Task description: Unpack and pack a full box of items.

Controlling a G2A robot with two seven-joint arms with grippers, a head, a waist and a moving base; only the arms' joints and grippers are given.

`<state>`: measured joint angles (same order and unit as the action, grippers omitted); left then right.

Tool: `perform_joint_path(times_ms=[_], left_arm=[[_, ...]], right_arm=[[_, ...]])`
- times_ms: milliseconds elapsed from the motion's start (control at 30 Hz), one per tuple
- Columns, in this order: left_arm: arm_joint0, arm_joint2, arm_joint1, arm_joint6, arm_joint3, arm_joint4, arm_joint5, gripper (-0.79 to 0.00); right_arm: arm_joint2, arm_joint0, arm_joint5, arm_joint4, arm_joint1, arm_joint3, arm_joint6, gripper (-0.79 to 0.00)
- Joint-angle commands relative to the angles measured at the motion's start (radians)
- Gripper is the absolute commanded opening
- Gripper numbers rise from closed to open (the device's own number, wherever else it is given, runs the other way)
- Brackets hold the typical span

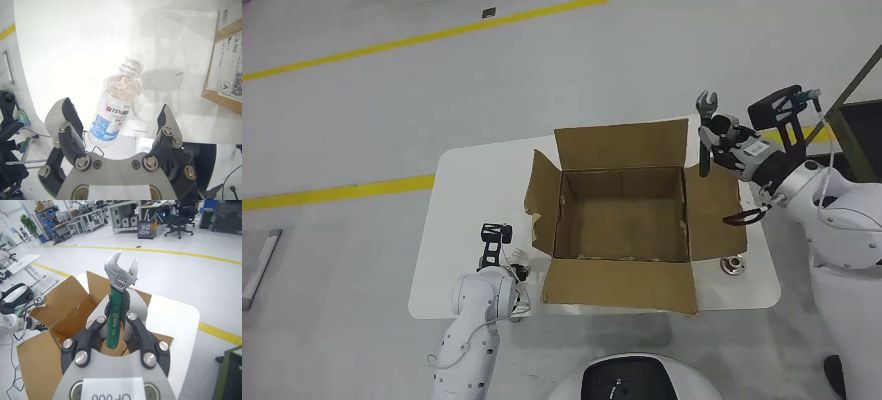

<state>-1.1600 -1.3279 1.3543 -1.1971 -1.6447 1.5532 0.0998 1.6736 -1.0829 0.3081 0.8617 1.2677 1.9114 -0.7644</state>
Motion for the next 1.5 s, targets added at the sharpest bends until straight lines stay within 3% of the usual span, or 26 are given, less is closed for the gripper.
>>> perform_joint_path(times_ms=[0, 267, 567, 967, 1467], left_arm=[[0.000, 0.000, 0.000, 0.000, 0.000, 0.000, 0.000, 0.000], [0.000, 0.000, 0.000, 0.000, 0.000, 0.000, 0.000, 0.000], [0.000, 0.000, 0.000, 0.000, 0.000, 0.000, 0.000, 0.000], [0.000, 0.000, 0.000, 0.000, 0.000, 0.000, 0.000, 0.000], [0.000, 0.000, 0.000, 0.000, 0.000, 0.000, 0.000, 0.000]], right_arm=[[0.036, -0.024, -0.012, 0.001, -0.005, 0.002, -0.004, -0.785], [0.110, -0.097, -0.051, 0.015, -0.021, -0.043, -0.020, -0.785], [0.114, -0.139, -0.074, 0.058, -0.036, -0.136, -0.056, -0.785], [0.038, -0.114, -0.087, 0.185, -0.051, -0.316, -0.067, -0.785], [0.001, -0.086, -0.091, 0.216, -0.065, -0.455, -0.055, -0.785]])
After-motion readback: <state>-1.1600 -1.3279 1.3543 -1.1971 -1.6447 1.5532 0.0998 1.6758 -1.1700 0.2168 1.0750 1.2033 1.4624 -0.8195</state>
